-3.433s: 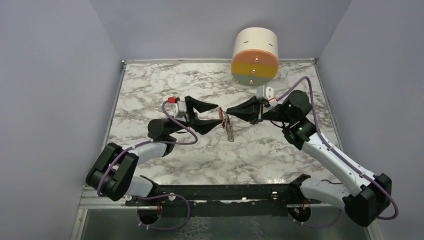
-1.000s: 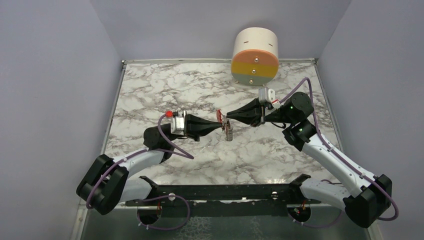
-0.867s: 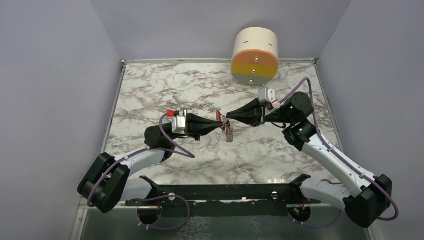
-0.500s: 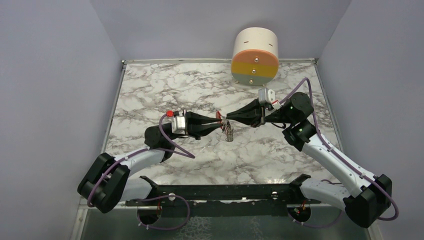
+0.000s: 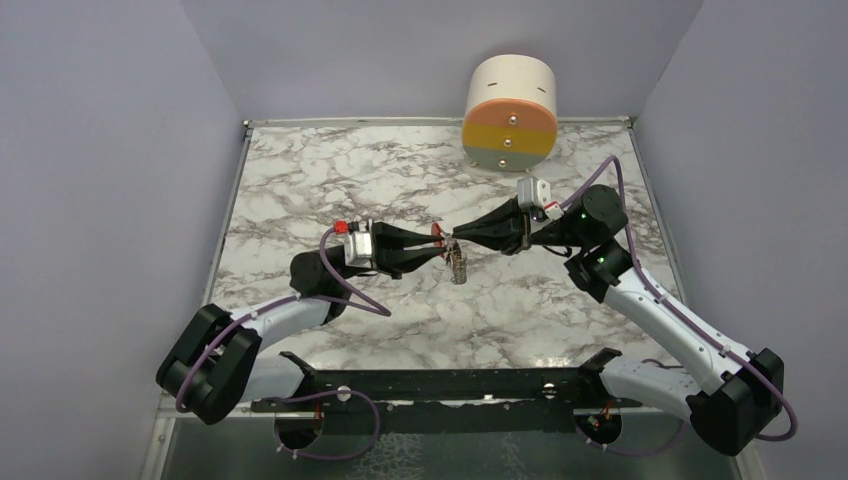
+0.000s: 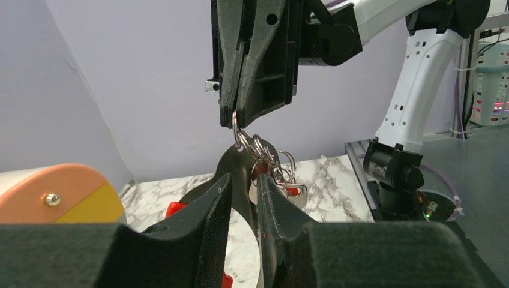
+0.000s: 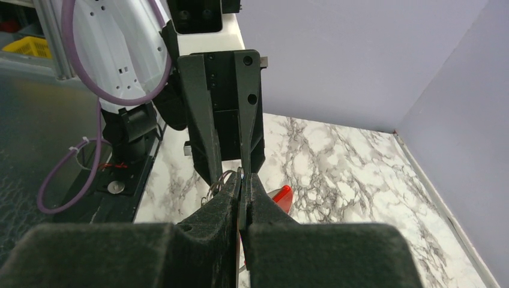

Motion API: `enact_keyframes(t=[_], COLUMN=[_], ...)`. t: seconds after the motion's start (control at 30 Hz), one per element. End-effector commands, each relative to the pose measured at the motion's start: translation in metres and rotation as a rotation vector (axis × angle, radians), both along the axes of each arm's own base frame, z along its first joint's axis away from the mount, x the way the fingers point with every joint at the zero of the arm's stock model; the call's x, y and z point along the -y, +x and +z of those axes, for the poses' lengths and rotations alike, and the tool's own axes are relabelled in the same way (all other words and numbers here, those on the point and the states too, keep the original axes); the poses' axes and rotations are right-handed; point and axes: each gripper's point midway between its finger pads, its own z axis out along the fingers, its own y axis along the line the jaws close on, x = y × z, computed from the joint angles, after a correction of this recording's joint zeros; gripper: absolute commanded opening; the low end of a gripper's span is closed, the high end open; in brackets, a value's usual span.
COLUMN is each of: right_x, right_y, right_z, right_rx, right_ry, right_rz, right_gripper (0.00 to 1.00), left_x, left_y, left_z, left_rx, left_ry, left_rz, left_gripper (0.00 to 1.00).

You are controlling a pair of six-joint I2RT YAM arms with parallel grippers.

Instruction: Remove the keys from the keyring

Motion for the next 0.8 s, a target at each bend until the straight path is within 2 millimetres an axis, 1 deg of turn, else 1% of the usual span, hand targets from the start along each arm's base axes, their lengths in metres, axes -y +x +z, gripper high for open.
enact_keyframes(t=[0.0, 0.53, 0.77], right_x=[0.001, -0.001, -0.002], right_y=[-0.009, -0.011, -0.010], right_z=[0.009, 0.008, 0.005], right_rx=[0.040, 0.040, 0.039], right_ry=[0.026, 0.023, 0.018], right_rz=[0.023, 0.029, 0.028], right_gripper=[0.02, 0.02, 0.02], left_x=[-0.011, -0.007, -0.011], left_y=[-0.017, -0.014, -0.024], left_z=[0.038, 0.037, 0.038], left_rx=[0.178, 0.157, 0.187], left_ry=[-0.133, -0.128, -0.123], left_rz=[-0.003, -0.014, -0.029], left_gripper=[0.25, 0.25, 0.25])
